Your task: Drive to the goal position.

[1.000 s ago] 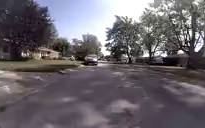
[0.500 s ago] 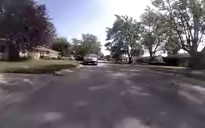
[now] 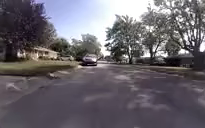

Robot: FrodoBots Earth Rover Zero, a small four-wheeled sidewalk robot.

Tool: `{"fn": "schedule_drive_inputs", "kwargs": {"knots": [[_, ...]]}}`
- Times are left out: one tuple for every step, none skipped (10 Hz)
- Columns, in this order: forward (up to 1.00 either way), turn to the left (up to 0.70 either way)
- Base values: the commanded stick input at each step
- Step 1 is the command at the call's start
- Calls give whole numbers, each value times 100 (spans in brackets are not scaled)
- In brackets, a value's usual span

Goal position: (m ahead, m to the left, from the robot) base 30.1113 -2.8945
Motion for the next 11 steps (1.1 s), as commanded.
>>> {"fn": "schedule_drive_inputs", "kwargs": {"knots": [[100, 3], [100, 3], [100, 3], [100, 3], [100, 3], [100, 3], [100, 2], [100, 1], [100, 0], [100, -5], [100, -5]]}}
